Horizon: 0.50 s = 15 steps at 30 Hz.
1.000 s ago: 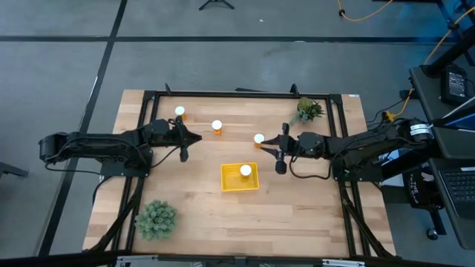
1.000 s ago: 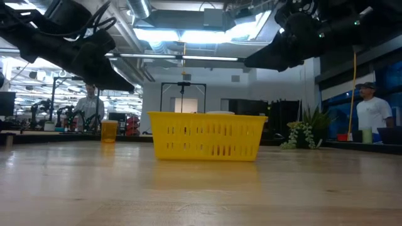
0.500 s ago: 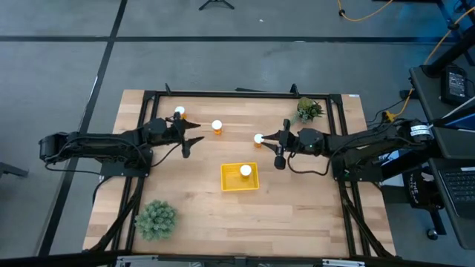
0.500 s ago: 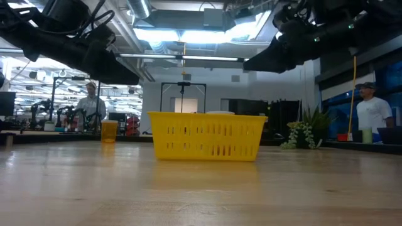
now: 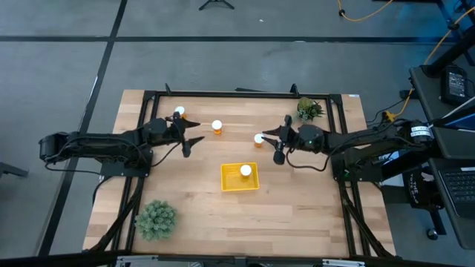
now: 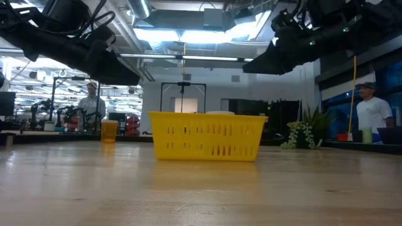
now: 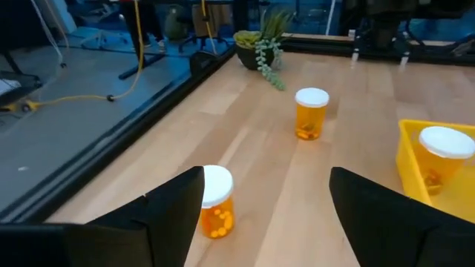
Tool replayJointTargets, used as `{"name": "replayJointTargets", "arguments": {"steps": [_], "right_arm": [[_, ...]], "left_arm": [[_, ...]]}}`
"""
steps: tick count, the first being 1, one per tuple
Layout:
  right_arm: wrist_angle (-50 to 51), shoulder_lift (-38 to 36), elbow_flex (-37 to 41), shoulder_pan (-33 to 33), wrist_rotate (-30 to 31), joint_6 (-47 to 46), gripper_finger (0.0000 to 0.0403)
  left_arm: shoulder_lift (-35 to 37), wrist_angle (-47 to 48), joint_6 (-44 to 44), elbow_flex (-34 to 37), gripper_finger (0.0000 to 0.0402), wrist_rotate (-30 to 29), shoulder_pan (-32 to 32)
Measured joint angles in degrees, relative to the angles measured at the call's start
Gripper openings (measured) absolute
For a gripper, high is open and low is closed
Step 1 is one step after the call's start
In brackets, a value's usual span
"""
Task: Pick and place pill bottles into a basket
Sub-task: Put the orange pill bottle into the yellow bin
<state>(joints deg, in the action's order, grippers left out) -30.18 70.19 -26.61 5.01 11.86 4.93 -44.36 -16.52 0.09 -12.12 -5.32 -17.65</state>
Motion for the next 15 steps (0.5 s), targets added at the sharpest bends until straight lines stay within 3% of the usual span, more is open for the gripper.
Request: {"name": "replayJointTargets", "arguments": {"steps": [9, 15], "right_arm": [[-0.9, -3.9, 0.0, 4.0, 0.0, -0.1, 0.0099], [-0.8, -5.4, -0.1, 5.0, -0.1, 0.0, 0.0099]], "left_arm": [[-6.4, -0.6, 2.2, 0.0, 0.0287, 0.3, -0.1], [-13.4, -6.7, 1.7, 0.0, 0.0287, -1.1, -0.1]]}}
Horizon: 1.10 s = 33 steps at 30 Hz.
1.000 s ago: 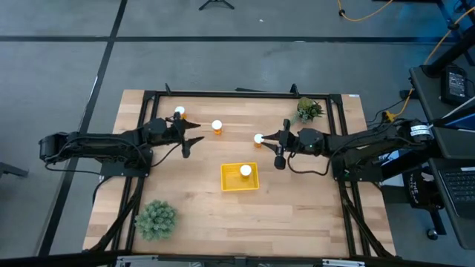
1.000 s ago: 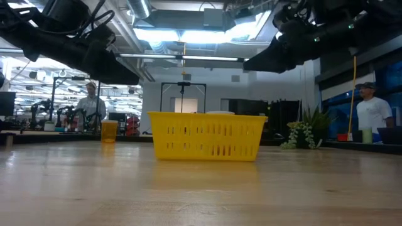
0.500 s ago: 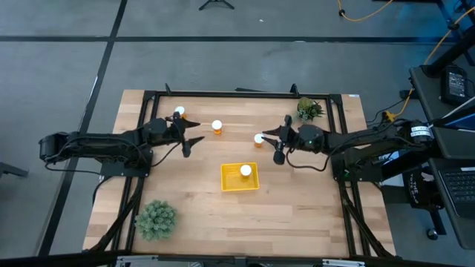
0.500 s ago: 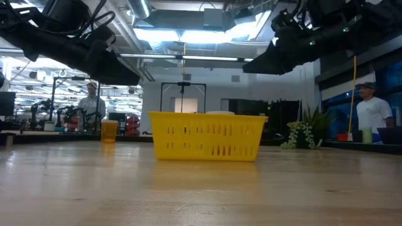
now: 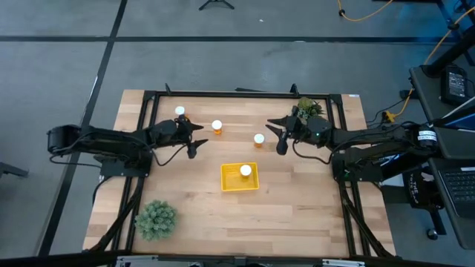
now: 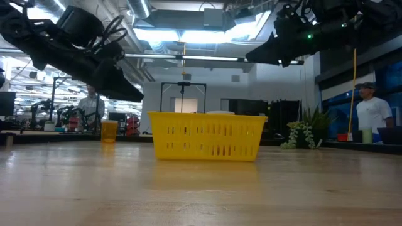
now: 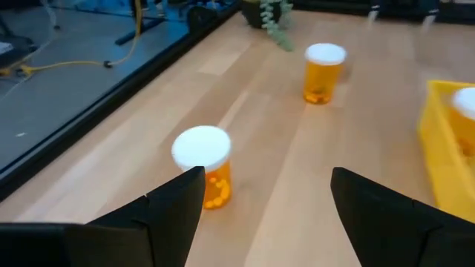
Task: Pick and place pill bottles into a basket
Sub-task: Put the orange pill bottle into the yellow bin
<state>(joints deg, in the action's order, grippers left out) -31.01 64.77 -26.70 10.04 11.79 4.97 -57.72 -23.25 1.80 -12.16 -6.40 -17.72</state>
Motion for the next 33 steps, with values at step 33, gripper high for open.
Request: {"name": "replayJointTargets", "arguments": {"steps": [33], "right_arm": [[1.4, 0.1, 0.0, 0.0, 0.0, 3.1, 0.0099]], "left_arm": [[-34.6, -16.5, -0.6, -10.5, 0.0288, -3.0, -6.5]]}}
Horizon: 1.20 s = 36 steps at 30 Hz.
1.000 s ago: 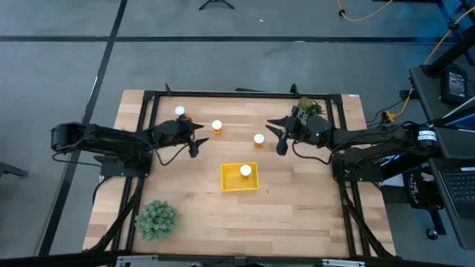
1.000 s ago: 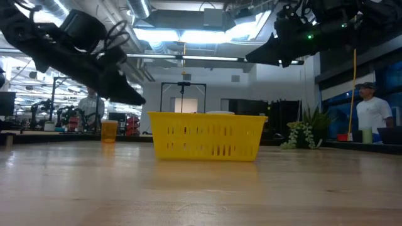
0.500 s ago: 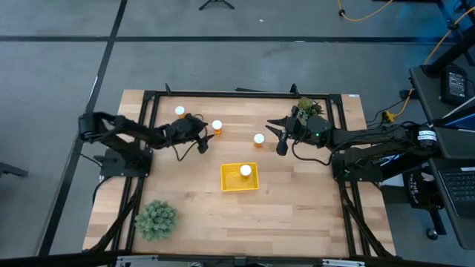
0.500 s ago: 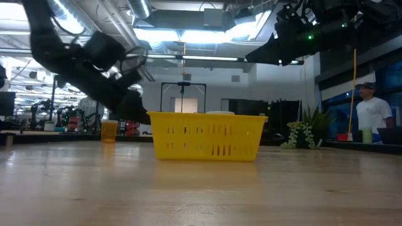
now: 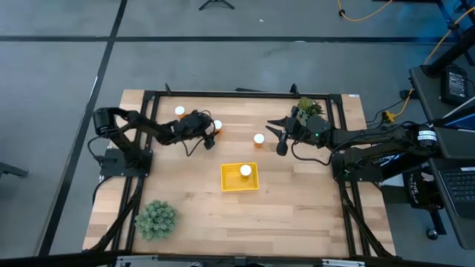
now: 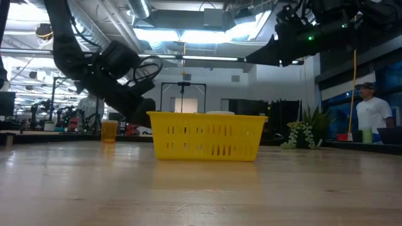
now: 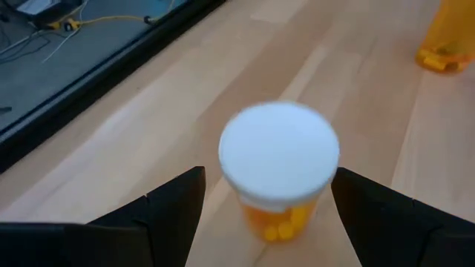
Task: Pick and place pill bottles into a basket
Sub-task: Put the orange pill bottle into the yellow bin
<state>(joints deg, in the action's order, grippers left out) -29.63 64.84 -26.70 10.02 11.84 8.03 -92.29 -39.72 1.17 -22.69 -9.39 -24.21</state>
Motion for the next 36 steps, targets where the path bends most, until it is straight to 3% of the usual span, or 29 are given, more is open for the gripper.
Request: {"name": "replayJointTargets", "arguments": {"steps": [13, 26, 36], "right_arm": [[0.1, 0.0, 0.0, 0.0, 0.0, 0.0, 0.0099], [0.1, 0.0, 0.0, 0.0, 0.0, 0.0, 0.0099], [0.2, 0.0, 0.0, 0.0, 0.0, 0.6, 0.0099]], "left_arm": [[0.0, 0.0, -0.5, -0.2, 0.0288, 0.5, 0.0], [-6.5, -5.6, -1.0, -1.3, 0.0288, 0.7, 0.0], [-7.0, -5.6, -1.5, -1.9, 0.0287, 0.1, 0.0]]}}
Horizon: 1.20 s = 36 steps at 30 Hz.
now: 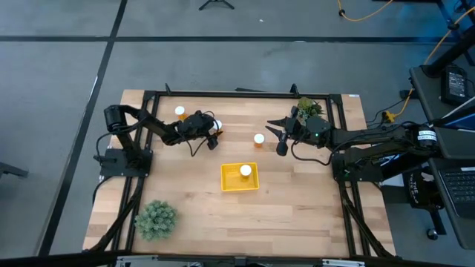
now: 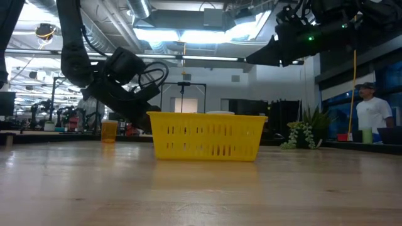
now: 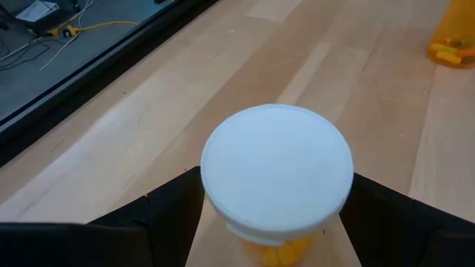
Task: Pick and place pill bottles into a basket
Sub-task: Put the orange pill bottle into the yellow bin
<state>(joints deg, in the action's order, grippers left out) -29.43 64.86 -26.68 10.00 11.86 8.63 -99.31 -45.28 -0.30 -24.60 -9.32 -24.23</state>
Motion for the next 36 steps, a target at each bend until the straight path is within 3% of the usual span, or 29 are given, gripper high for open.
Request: {"name": "replayJointTargets", "arguments": {"steps": [17, 30, 36], "right_arm": [[0.1, 0.0, 0.0, 0.0, 0.0, 0.7, 0.0099], [0.7, 0.0, 0.0, 0.0, 0.0, 0.7, 0.0099], [0.6, 0.0, 0.0, 0.0, 0.0, 0.6, 0.0099]], "left_arm": [[0.0, 0.0, 0.1, 0.0, 0.0188, 1.5, 0.0], [0.4, 0.2, 0.1, 0.1, 0.0195, 1.6, 0.1], [4.4, 1.9, -0.9, 0.1, 0.0195, 3.4, 0.1]]}}
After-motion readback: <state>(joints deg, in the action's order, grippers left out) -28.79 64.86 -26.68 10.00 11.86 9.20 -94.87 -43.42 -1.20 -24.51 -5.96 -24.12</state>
